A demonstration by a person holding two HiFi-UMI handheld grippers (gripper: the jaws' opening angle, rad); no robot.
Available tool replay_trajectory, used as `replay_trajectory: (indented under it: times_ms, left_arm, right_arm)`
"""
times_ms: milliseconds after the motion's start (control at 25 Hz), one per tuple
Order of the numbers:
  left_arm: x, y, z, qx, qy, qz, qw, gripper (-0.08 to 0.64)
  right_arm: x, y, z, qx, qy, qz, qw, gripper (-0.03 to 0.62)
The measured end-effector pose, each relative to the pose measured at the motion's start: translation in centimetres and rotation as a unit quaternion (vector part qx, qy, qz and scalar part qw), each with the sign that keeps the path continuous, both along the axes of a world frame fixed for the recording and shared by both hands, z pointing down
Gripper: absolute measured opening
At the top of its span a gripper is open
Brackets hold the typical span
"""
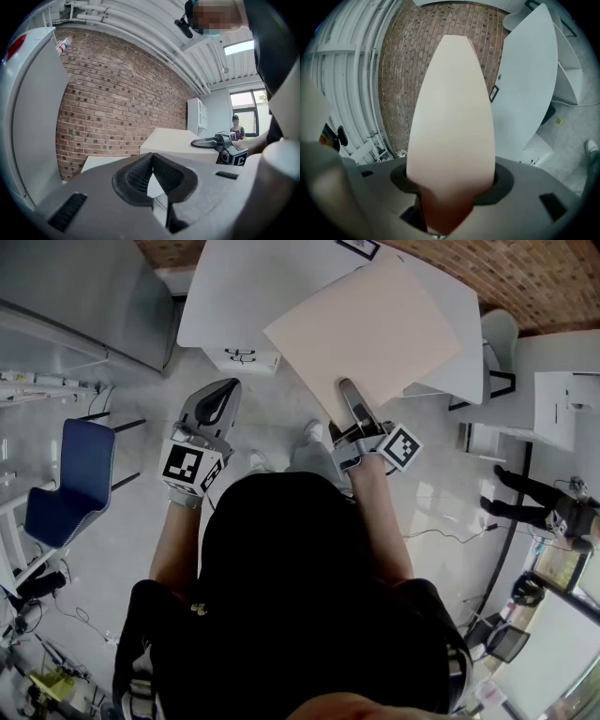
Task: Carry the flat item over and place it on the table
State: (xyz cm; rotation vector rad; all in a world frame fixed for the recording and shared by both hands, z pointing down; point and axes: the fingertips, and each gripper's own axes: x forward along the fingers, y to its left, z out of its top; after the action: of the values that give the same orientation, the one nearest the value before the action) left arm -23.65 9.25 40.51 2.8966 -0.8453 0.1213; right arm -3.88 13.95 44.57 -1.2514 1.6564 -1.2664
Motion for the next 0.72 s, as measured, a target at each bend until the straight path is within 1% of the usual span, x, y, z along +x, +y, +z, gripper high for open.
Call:
replay_trajectory:
  times_ms: [120, 240, 360, 520, 720]
  left_arm:
    - [1.3, -0.9, 0.6, -0.003, -0.011, -0.004, 0.9999, 0.005]
    - [3.2, -2.2, 0.9, -0.007, -0.017, -0.013, 0.9997, 0.005]
    - [5.1, -4.0, 0.7, -0.012, -0.015, -0.028, 0.9994, 0.005]
    - [8.0, -6.8, 1.0, -0.018, -0.031, -0.051, 0.9981, 0.005]
    - [11.2, -9.8, 0.5, -0.021, -0.020, -0.088, 0.9957, 0.005]
  right_arm:
    - [1.0, -1.4, 0.5, -0.004, -0.010, -0.006, 1.000, 0.279]
    - [2.8, -3.3, 1.1, -0.010, -0.015, -0.015, 1.000, 0.279]
    - [4.7, -5.7, 1.4, -0.016, -0.023, -0.032, 0.999, 0.279]
    - [7.6, -9.0, 1.7, -0.021, -0.029, -0.059, 0.998, 0.279]
    - [10.6, -12.2, 2.8, -0.039, -0.027, -0.096, 0.994, 0.281]
